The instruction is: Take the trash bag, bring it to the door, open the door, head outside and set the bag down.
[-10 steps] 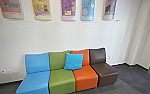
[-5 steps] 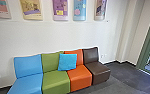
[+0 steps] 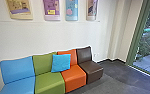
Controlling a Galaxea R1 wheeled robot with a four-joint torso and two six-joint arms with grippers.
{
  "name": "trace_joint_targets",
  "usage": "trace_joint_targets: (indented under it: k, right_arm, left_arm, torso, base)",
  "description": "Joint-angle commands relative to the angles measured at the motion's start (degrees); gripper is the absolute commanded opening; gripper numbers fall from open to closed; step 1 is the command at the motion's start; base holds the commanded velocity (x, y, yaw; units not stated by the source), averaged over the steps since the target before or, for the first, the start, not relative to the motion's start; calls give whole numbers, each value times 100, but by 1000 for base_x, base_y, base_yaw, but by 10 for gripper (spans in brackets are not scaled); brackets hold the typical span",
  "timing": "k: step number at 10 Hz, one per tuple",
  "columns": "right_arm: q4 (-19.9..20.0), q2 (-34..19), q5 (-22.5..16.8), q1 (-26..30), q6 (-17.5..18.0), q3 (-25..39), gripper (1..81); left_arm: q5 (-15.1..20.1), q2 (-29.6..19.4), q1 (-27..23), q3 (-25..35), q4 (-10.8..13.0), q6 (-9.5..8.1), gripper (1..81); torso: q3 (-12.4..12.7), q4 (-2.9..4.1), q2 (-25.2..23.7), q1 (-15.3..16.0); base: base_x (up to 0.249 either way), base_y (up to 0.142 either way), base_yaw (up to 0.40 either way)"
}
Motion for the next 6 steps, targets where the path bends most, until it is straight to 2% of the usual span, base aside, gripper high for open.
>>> trace_joint_targets:
  k: [1,6]
  right_arm:
    - [24,23,-263,294,-29,-2,811]
    - [15,103,-272,294,-29,-2,811]
  left_arm:
    - [292,-8,-324,-12,5,47,10]
    - [292,36,-332,-12,5,47,10]
  torso:
    - [0,0,0,0]
    - [0,0,0,-2]
  base:
    - [0,0,-206]
    - [0,0,-206]
